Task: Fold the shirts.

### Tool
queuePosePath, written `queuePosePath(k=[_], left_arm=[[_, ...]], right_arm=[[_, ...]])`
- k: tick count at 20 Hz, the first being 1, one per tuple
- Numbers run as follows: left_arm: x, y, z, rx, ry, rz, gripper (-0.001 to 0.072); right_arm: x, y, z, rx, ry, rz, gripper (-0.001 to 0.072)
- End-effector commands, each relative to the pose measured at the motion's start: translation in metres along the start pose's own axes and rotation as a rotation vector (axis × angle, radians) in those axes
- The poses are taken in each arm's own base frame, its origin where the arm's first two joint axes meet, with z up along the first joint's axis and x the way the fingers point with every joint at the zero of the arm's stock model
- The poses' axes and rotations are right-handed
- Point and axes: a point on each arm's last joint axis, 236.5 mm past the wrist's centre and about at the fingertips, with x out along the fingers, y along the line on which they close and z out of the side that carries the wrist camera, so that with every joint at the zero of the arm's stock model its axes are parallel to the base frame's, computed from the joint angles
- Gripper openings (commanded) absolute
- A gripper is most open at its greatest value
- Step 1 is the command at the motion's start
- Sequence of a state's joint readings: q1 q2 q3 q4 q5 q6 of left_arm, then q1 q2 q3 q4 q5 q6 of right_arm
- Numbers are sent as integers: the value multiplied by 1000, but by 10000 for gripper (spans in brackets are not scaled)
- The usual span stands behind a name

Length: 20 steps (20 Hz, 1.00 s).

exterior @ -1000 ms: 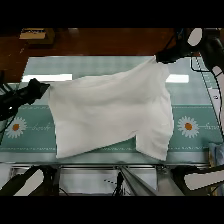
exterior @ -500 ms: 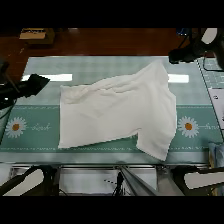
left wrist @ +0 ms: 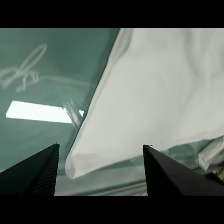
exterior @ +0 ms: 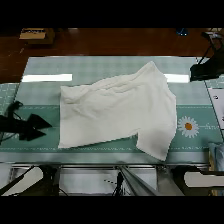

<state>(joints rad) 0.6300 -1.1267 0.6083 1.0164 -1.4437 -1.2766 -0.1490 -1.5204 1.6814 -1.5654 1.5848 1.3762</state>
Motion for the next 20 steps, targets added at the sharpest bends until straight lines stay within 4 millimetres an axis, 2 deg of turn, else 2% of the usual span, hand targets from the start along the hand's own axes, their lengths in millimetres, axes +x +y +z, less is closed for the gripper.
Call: queuePosePath(k=[1,8,13,14,15,16,17,19,20], left_arm=[[36,26,-55,-81,152,17,604],[48,22,-44,-18,117,49,603],[82,-4,-35,52,128,32,583],[89,-10,-33,52,126,20,492],[95,-16,-32,51,128,8,249],[99,-19,-34,57,137,5,74],[100,-19,-35,78,145,5,20],[99,-19,-39,90,161,1,20],[99,-20,-42,107,172,-4,20]], right_arm=[[9,10,-24,45,75,118,442],[12,8,-12,59,20,127,440],[12,9,-14,61,27,129,440],[12,9,-15,61,32,129,440],[12,9,-17,60,41,131,440],[12,9,-20,58,54,132,440],[12,4,-24,52,64,127,440],[14,-12,-37,101,98,142,440],[17,-18,-50,150,130,184,440]])
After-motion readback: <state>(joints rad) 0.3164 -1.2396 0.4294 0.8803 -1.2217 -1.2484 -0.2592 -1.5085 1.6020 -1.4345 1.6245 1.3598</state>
